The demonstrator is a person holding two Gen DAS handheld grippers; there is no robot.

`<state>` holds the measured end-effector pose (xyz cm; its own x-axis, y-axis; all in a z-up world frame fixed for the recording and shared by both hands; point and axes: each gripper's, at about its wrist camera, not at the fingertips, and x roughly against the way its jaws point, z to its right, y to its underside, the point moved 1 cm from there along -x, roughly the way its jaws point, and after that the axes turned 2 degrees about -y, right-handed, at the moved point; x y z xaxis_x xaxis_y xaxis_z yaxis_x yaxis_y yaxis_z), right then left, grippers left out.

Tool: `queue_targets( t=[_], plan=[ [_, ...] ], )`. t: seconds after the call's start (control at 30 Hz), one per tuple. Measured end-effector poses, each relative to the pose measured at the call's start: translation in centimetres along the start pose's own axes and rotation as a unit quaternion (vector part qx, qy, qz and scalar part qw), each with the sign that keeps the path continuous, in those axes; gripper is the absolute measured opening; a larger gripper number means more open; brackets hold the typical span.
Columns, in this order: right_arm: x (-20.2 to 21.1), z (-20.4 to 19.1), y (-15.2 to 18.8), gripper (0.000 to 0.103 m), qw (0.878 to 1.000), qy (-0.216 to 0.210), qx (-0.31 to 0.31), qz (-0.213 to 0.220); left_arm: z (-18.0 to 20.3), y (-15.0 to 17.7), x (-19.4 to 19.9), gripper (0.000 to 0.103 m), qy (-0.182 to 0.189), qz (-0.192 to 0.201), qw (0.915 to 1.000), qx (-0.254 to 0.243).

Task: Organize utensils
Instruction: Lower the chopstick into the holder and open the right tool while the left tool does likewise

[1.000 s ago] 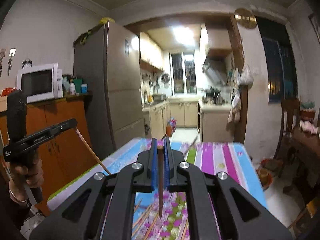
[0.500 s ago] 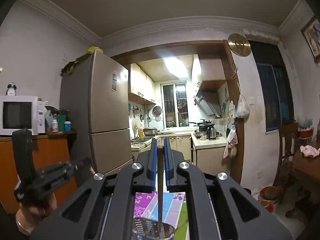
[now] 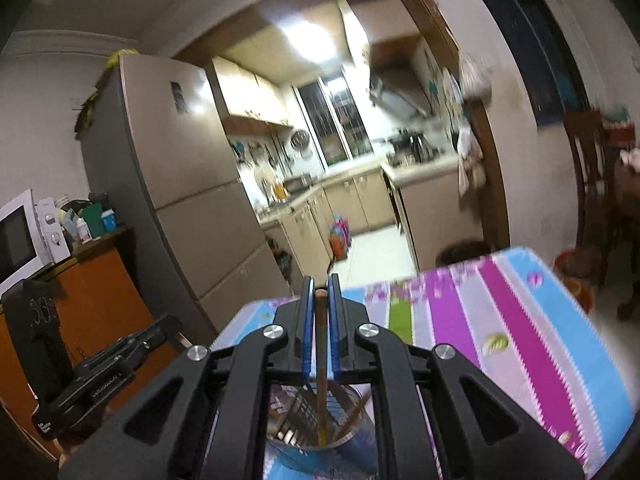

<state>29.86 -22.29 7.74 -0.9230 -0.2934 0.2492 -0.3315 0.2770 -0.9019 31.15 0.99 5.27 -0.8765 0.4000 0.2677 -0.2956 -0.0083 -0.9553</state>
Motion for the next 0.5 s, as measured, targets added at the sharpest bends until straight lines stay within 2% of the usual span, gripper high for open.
queue_targets(
  t=[0.1, 0.13, 0.17, 0.2, 0.23, 0.37, 0.5],
  plan=[
    [-0.2, 0.3, 0.8, 0.007, 1.0, 0.018, 0.001, -0.013, -0.6, 0.5, -0.3, 0.009, -0.017, -0.005, 0.9998, 0.004],
    [0.0, 0.4, 0.7, 0.016, 1.0, 0.025, 0.004, -0.011, -0.6, 0.4, -0.2, 0.015, -0.019, -0.005, 0.9998, 0.004],
    [0.5, 0.5, 0.3, 0.031, 1.0, 0.029, 0.005, -0.002, -0.6, 0.1, 0.0, 0.02, -0.022, -0.001, 0.9998, 0.003],
    [1.3, 0.7, -0.1, 0.036, 0.999, 0.034, 0.006, 0.011, -0.8, -0.4, 0.7, 0.03, -0.029, 0.011, 0.9995, 0.004],
    [1.9, 0.7, -0.5, 0.039, 0.999, 0.037, 0.008, 0.017, -0.8, -0.7, 1.2, 0.032, -0.031, 0.02, 0.9993, 0.005],
    [6.2, 1.5, -2.5, 0.039, 0.996, 0.067, 0.028, 0.058, -1.4, -3.3, 5.2, 0.034, -0.05, 0.066, 0.9966, 0.007],
    [12.5, 1.8, -3.3, 0.039, 0.987, 0.108, 0.075, 0.088, -1.1, -4.5, 11.8, 0.034, -0.087, 0.116, 0.9893, -0.02]
  ],
)
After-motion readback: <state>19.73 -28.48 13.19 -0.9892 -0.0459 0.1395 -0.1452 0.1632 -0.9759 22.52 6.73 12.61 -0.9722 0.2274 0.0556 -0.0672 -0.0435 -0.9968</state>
